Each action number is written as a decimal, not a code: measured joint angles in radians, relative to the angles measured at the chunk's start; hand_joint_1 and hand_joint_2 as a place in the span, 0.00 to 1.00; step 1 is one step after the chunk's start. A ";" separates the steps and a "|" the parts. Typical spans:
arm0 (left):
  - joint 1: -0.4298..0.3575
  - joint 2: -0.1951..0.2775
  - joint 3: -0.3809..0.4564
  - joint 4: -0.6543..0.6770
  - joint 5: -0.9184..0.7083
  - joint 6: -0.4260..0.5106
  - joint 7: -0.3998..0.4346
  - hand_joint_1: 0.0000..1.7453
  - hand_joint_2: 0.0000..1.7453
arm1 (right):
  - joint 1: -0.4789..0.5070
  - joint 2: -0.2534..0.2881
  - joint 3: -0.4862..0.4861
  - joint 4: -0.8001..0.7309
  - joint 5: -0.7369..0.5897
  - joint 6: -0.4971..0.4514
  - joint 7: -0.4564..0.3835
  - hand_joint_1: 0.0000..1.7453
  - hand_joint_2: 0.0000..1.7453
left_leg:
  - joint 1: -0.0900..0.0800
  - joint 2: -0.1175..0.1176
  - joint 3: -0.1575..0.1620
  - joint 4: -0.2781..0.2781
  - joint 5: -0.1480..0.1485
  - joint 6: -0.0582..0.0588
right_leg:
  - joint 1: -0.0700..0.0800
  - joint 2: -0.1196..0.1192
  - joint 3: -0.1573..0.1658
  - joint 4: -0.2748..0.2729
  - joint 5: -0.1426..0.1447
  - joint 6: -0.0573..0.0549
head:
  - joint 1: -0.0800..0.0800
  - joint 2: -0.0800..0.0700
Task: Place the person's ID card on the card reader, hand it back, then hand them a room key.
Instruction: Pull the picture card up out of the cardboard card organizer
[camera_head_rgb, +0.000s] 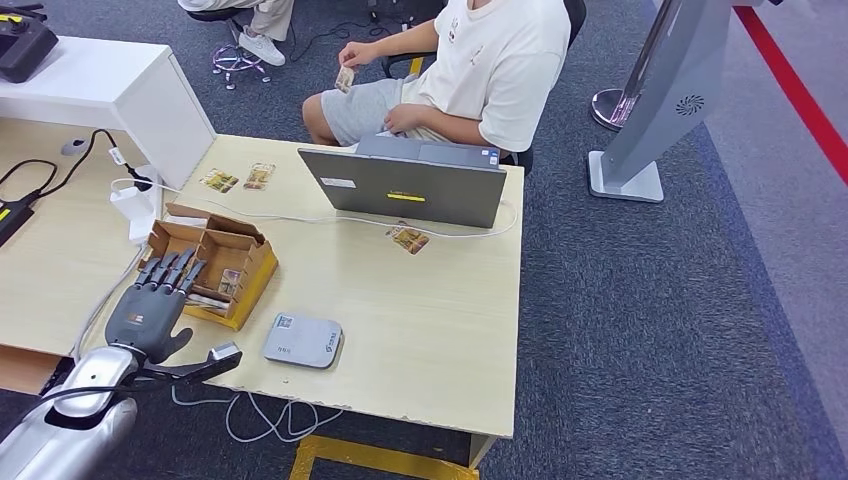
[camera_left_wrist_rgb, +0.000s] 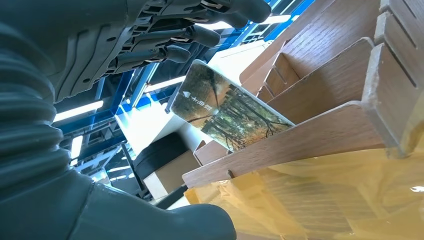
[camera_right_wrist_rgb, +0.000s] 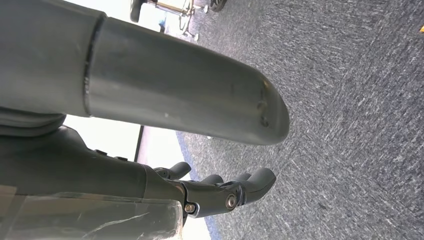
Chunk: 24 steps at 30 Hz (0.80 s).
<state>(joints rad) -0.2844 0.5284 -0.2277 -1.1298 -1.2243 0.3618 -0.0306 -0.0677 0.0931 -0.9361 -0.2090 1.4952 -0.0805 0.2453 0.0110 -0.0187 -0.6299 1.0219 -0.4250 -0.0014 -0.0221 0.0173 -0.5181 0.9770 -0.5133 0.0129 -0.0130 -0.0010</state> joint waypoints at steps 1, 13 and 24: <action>-0.001 0.000 0.000 0.001 0.000 -0.001 0.001 0.00 1.00 | 0.000 0.000 0.000 0.000 0.000 0.000 0.000 0.00 0.00 | 0.000 0.000 0.000 0.000 0.000 0.000 | 0.000 0.000 0.000 0.000 0.000 0.000 | 0.000 0.000; -0.011 -0.006 0.000 0.020 0.006 -0.024 0.010 1.00 1.00 | 0.000 0.000 -0.002 0.000 -0.001 0.000 0.000 0.00 0.00 | 0.000 0.000 0.000 0.000 0.000 0.000 | 0.000 0.000 0.000 0.000 0.000 0.000 | 0.000 0.000; -0.019 -0.006 0.000 0.027 0.023 -0.030 -0.008 1.00 1.00 | 0.000 0.000 -0.006 0.000 0.002 0.000 0.000 0.00 0.00 | 0.000 0.000 0.000 0.000 0.000 0.000 | 0.000 0.000 0.000 0.000 0.000 0.000 | 0.000 0.000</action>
<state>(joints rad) -0.3034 0.5222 -0.2277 -1.1025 -1.2009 0.3315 -0.0382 -0.0677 0.0931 -0.9425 -0.2092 1.4977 -0.0805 0.2453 0.0110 -0.0186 -0.6299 1.0219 -0.4250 -0.0014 -0.0220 0.0174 -0.5179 0.9770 -0.5133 0.0129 -0.0131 -0.0009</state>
